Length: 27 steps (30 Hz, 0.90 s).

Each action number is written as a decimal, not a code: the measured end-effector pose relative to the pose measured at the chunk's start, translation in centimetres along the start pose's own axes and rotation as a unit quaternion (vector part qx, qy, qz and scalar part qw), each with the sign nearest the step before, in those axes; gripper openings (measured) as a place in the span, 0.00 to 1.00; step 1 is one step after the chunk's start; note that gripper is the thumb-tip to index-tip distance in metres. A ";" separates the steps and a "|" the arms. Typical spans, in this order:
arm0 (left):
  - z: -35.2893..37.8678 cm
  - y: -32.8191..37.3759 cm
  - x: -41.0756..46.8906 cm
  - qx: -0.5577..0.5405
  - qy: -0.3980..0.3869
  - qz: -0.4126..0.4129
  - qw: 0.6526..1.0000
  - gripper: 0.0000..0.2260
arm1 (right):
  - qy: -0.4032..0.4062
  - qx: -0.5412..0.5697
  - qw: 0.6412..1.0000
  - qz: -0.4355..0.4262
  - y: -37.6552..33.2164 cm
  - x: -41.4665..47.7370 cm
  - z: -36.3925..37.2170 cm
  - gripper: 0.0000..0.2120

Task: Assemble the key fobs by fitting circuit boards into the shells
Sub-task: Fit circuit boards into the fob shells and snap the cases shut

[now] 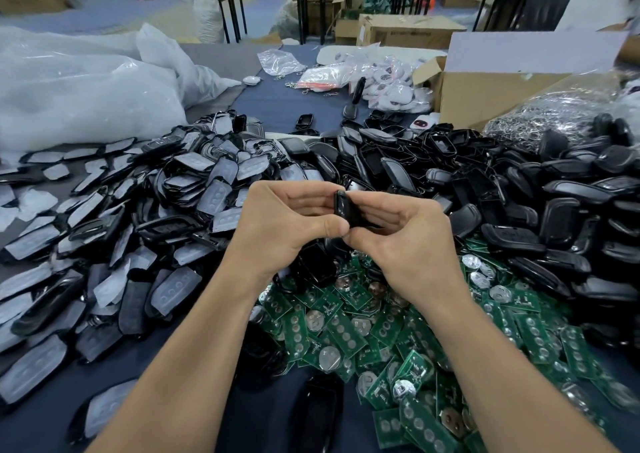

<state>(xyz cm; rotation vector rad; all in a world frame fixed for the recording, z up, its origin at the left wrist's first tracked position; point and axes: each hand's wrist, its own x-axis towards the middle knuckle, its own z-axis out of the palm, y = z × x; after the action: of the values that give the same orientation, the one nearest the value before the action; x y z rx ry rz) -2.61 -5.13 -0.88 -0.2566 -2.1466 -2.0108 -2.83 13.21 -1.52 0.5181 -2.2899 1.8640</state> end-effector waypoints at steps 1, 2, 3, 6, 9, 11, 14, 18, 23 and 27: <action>0.0 0.1 0.0 0.002 0.001 -0.001 1.000 0.20 | 0.002 -0.010 1.000 -0.002 0.0 -0.1 0.1 0.23; 0.0 0.1 0.0 0.006 0.002 -0.002 1.000 0.20 | 0.006 -0.022 1.000 -0.003 -0.1 -0.1 0.1 0.23; 0.0 0.2 0.0 0.008 0.002 -0.005 1.000 0.19 | 0.012 -0.035 0.999 -0.002 -0.1 -0.2 0.3 0.23; 0.8 0.2 -0.3 -0.009 0.022 -0.031 0.999 0.12 | 0.039 -0.096 0.995 -0.001 -0.2 -0.5 0.7 0.25; 2.0 0.3 -0.5 -0.039 0.080 -0.065 0.994 0.05 | 0.063 -0.172 0.982 -0.044 -0.4 -0.9 1.1 0.26; 2.5 0.2 -0.4 -0.031 0.104 -0.074 0.991 0.10 | 0.074 -0.204 0.974 -0.069 -0.4 -0.9 1.3 0.25; 2.4 0.3 -0.2 -0.040 0.109 -0.079 0.990 0.14 | 0.081 -0.214 0.971 -0.068 -0.5 -0.8 1.5 0.25; 1.9 0.3 -0.1 -0.052 0.111 -0.073 0.990 0.14 | 0.049 -0.072 0.996 0.019 -0.3 -0.2 0.8 0.22; 1.0 0.2 -0.1 -0.042 0.058 -0.034 0.997 0.09 | 0.066 0.094 0.990 0.082 0.5 0.5 0.4 0.13; 1.3 -0.2 -0.3 0.000 0.030 -0.036 0.999 0.08 | 0.070 0.080 0.993 0.050 0.4 0.3 0.2 0.14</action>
<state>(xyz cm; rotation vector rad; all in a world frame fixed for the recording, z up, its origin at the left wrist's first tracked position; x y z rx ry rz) -2.39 -3.88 -1.19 -0.1186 -2.1485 -2.0312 -3.25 13.06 -1.83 0.2856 -2.1257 2.0723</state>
